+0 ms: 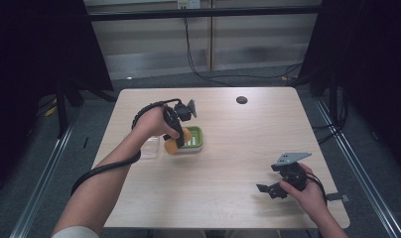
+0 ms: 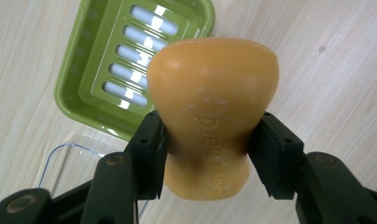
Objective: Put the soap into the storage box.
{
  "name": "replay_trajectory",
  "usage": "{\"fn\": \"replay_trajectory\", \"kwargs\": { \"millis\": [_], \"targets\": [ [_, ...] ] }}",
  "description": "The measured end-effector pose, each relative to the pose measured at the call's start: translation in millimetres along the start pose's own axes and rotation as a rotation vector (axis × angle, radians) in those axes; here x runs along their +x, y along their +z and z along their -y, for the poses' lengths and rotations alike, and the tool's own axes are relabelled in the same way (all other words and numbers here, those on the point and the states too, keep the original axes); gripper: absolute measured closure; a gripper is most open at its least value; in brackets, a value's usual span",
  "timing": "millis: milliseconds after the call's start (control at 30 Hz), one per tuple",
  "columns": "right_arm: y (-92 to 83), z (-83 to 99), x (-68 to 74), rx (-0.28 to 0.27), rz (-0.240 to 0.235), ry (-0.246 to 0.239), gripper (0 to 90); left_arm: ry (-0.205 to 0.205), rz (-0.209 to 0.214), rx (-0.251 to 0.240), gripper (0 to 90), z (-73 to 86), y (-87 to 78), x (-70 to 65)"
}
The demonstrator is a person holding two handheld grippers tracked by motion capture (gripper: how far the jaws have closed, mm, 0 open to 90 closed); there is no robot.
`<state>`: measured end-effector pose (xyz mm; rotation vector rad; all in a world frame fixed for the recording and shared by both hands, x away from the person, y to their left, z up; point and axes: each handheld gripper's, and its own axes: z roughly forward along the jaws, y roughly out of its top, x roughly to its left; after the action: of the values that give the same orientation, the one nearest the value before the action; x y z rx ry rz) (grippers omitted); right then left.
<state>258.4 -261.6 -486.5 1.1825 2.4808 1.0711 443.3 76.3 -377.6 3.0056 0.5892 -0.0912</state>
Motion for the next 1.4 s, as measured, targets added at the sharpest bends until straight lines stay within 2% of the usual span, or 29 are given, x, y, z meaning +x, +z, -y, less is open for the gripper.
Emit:
{"fn": "replay_trajectory", "kwargs": {
  "millis": [167, 200, 333, 567, 600, 633, 667, 767, 967, 1033, 1100, 1233, 1400],
  "targets": [
    [0.6, -0.3, 0.2, -0.009, -0.011, -0.004, 3.3, -0.011, -0.004, -0.007, 49.4, -2.5, -1.6, 0.9],
    [0.3, -0.3, 0.2, -0.004, -0.005, -0.004, 3.3, 0.003, -0.008, -0.001, 49.4, -3.1, -2.1, 1.5],
    [0.0, -0.2, -0.1, 0.003, -0.001, -0.002, 3.3, 0.006, -0.01, 0.0, 49.4, -4.9, -3.1, 2.1],
    [-0.4, 0.0, -0.6, 0.002, -0.006, 0.002, 3.3, -0.007, -0.009, 0.003, 49.4, -7.4, -2.5, 7.4],
    [-0.4, 0.1, -0.8, 0.003, -0.007, 0.002, 3.3, -0.019, -0.01, -0.003, 49.4, -7.3, -1.8, 7.3],
    [-0.4, 0.1, -0.8, 0.003, -0.007, 0.002, 3.3, -0.019, -0.01, -0.003, 49.4, -7.3, -1.8, 7.3],
    [-0.3, 0.3, -1.1, 0.004, -0.005, 0.002, 3.3, 0.0, -0.013, 0.005, 49.4, -7.9, -2.4, 9.6],
    [-0.4, 0.4, -1.6, -0.003, -0.013, 0.002, 3.3, -0.018, -0.012, -0.001, 49.4, -8.5, -0.2, 9.7],
    [-0.2, 0.6, -1.5, -0.001, -0.011, 0.001, 3.3, -0.017, -0.017, 0.005, 49.4, -9.9, 0.5, 12.3],
    [0.0, 0.6, -1.0, -0.008, -0.007, 0.001, 3.3, 0.009, -0.022, 0.012, 49.4, -10.6, 0.4, 14.5],
    [-0.1, 0.6, -1.2, -0.009, -0.006, 0.002, 3.3, 0.0, -0.022, -0.003, 49.4, -10.8, 1.1, 15.6],
    [-0.7, 0.8, -1.6, -0.008, -0.001, 0.002, 3.2, 0.003, -0.024, -0.004, 49.4, -11.2, 2.3, 17.8],
    [-0.6, 0.9, -1.7, -0.005, -0.005, 0.006, 3.2, 0.026, -0.032, -0.005, 49.4, -11.9, 6.9, 18.4]
  ]
}}
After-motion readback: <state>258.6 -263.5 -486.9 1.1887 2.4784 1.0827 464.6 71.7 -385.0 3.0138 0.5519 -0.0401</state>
